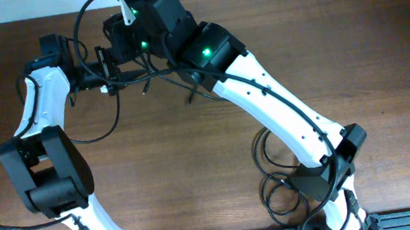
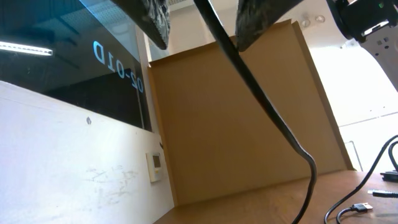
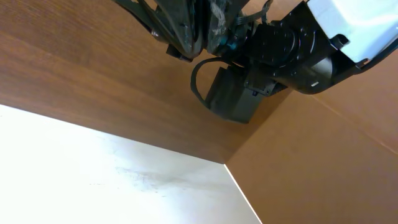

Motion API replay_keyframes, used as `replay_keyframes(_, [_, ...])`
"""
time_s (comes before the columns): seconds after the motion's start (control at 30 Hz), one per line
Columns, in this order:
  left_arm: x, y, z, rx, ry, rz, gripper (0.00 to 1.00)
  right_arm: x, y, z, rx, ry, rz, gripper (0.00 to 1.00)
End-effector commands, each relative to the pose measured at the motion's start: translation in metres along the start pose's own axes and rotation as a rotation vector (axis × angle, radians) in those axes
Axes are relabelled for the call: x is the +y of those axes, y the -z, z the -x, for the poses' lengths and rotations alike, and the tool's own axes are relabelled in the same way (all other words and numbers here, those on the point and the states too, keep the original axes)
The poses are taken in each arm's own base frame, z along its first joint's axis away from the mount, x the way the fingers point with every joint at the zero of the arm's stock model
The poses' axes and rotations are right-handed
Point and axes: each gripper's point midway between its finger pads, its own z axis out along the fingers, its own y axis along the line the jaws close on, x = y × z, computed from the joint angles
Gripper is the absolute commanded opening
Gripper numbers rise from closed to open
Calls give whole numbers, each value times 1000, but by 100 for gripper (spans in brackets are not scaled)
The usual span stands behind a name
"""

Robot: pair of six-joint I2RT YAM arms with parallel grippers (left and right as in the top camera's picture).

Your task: Untangle cables

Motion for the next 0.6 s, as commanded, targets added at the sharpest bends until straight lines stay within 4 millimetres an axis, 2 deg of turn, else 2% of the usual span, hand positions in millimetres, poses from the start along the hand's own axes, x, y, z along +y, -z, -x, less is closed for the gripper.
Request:
replay_keyframes(0.0, [-5, 4, -3, -9, -21, -11, 24, 9, 6, 5, -14, -4, 19, 4])
replay_keyframes(0.03, [-5, 4, -3, -10, -22, -10, 17, 9, 6, 5, -14, -4, 19, 4])
replay_keyframes(0.07, [-5, 4, -3, -10, -33, -10, 2, 9, 6, 5, -14, -4, 19, 4])
replay_keyframes(0.17, [-5, 4, -3, -13, -37, -10, 0, 8, 6, 5, -14, -4, 19, 4])
replay_keyframes(0.2, [-5, 4, -3, -13, -39, -11, 15, 8, 6, 5, -14, -4, 19, 4])
replay_keyframes(0.27, [-5, 4, -5, -1, -41, -11, 75, 5, 6, 7, -22, -4, 1, 4])
replay_keyframes(0.33, [-5, 4, -5, -1, -89, -12, 86, -1, 7, 10, -39, -4, -34, 4])
replay_keyframes(0.37, [-5, 4, -5, -1, -87, -11, 84, -1, 7, 11, -42, -4, -32, 4])
replay_keyframes(0.4, [-5, 4, -9, 21, -87, -14, 71, 2, 6, 10, -39, -4, -22, 4])
replay_keyframes(0.47, [-6, 5, -22, 95, -87, -22, 62, 15, 7, 9, -26, -1, 54, 4])
replay_keyframes(0.53, [-6, 5, -25, 115, -88, -24, 55, 19, 7, 10, -29, 0, 75, 4])
replay_keyframes(0.57, [-6, 5, -26, 123, -88, -25, 55, 22, 7, 8, -18, -15, 93, 4])
